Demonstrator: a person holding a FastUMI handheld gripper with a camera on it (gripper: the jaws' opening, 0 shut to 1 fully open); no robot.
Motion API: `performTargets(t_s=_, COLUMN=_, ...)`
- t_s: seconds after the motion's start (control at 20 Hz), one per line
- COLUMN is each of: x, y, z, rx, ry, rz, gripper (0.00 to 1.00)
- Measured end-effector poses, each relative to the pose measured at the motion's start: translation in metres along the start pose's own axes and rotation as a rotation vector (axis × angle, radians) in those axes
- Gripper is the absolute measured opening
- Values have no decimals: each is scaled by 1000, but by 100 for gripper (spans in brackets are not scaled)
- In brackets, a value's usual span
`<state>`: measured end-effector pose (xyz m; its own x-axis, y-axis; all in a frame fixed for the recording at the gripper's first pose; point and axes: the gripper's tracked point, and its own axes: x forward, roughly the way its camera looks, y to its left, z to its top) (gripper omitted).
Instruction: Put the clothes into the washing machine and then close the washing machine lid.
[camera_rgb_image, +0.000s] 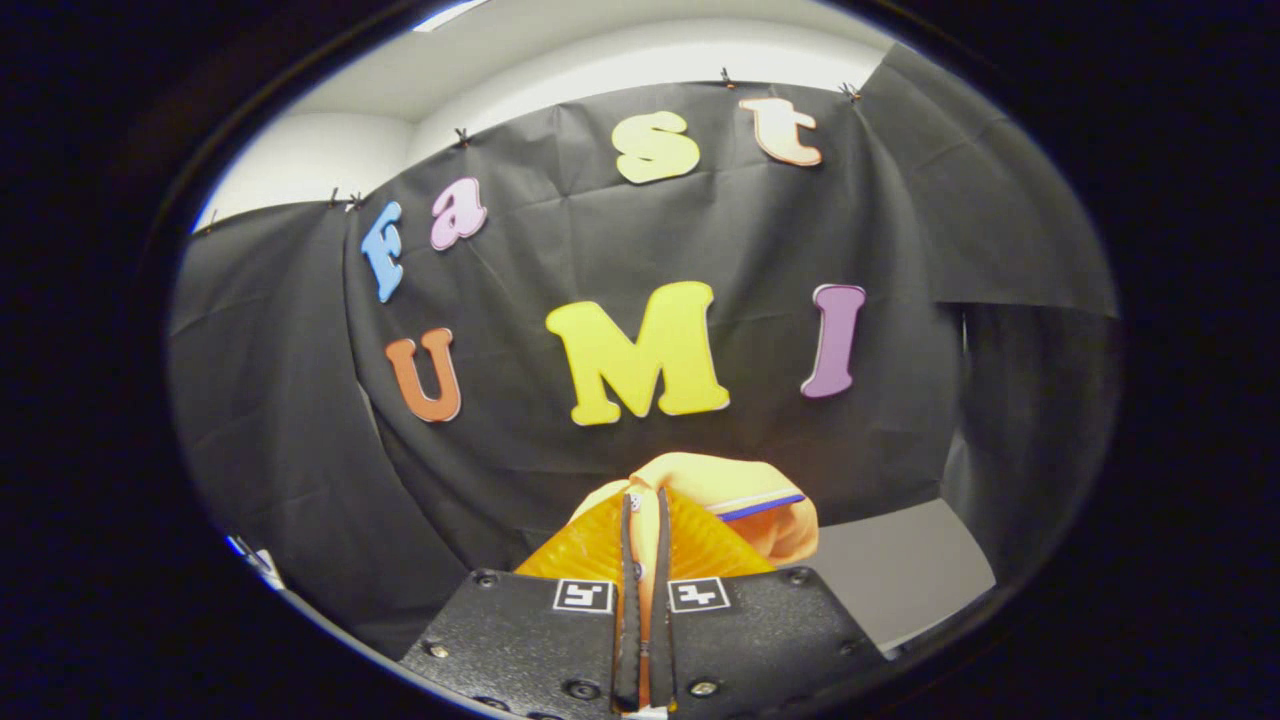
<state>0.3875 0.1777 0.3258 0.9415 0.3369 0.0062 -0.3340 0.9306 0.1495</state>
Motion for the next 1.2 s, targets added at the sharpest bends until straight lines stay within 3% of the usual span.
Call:
performTargets(t_s=0.2, x=11, y=52, z=2, rx=-2, ry=3, rz=62, gripper=7)
performTargets(t_s=0.45, x=56, y=101, z=-30, rx=2, ry=62, rz=140, gripper=7)
performTargets(t_s=0.65, x=99, y=117, z=-76, rx=21, ry=157, rz=176, gripper=7)
performTargets(t_s=1.2, x=194, y=108, z=-239, rx=7, ry=483, rz=175, gripper=7)
